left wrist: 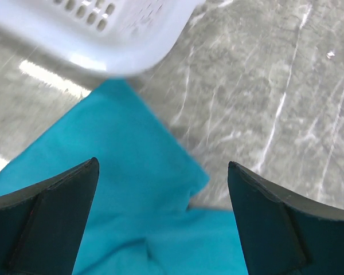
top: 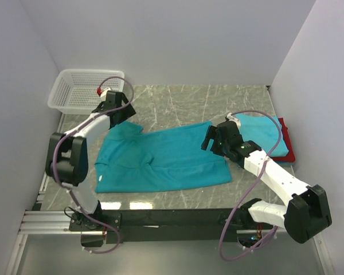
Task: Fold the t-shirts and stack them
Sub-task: Fold the tshirt
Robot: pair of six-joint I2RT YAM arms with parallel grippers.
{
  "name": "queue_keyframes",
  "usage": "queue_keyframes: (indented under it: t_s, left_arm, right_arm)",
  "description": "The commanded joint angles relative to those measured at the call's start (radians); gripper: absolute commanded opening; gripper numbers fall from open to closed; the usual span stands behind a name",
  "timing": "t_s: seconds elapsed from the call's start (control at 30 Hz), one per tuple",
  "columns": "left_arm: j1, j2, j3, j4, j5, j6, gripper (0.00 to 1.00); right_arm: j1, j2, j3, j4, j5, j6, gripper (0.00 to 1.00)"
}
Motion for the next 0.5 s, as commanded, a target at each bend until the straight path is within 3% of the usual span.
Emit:
queue_keyframes:
  t_s: [0.0, 0.47]
  left_arm:
    - [0.004, 0.090, 0.100, 0.022, -0.001, 0.042, 1.00]
    - [0.005, 0.339, 0.353, -0.197, -0.139, -0.022, 0.96]
  right_arm:
    - [-0.021, -0.026, 0.005, 0.045, -0.015, -0.017, 0.97]
    - [-0.074, 0.002, -0.013, 0.068, -0.030, -0.035, 0.97]
